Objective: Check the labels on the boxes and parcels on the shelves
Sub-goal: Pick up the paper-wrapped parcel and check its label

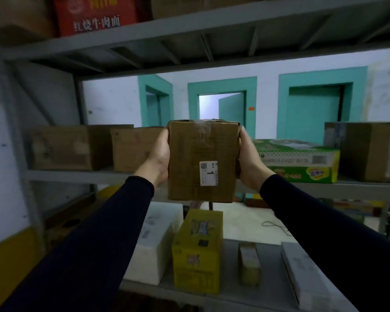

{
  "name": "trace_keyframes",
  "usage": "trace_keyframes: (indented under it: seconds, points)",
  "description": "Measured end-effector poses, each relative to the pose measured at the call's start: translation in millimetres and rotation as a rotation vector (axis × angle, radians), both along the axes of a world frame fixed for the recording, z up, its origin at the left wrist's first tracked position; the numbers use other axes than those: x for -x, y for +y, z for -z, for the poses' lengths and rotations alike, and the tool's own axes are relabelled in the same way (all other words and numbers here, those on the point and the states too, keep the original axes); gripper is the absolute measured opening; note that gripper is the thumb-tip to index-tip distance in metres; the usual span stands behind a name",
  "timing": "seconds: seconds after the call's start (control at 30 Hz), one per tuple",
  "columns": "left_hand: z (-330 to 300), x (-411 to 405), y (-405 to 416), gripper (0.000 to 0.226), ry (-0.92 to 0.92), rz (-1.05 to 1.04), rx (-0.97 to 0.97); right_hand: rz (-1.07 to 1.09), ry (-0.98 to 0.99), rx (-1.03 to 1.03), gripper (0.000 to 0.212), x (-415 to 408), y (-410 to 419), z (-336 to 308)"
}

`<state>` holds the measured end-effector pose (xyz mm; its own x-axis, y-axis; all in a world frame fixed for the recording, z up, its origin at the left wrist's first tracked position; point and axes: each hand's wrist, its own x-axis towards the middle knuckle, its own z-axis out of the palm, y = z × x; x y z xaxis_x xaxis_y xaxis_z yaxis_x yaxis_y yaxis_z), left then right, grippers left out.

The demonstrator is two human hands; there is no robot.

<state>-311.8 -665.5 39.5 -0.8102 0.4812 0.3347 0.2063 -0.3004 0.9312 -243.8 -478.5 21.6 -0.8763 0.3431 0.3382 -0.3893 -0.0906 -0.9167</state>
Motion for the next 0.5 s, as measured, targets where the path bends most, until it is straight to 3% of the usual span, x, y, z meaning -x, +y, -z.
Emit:
trace_keyframes:
  seconds: [0.2,0.5]
  points:
    - [21,-109,-37,0.057,-0.055,-0.119,0.037,-0.126,-0.108,0.119,0.075,-80,-35,22]
    - [104,-167,-76,0.063,-0.348,-0.221,0.133,-0.149,-0.388,0.206,0.073,-134,-78,99]
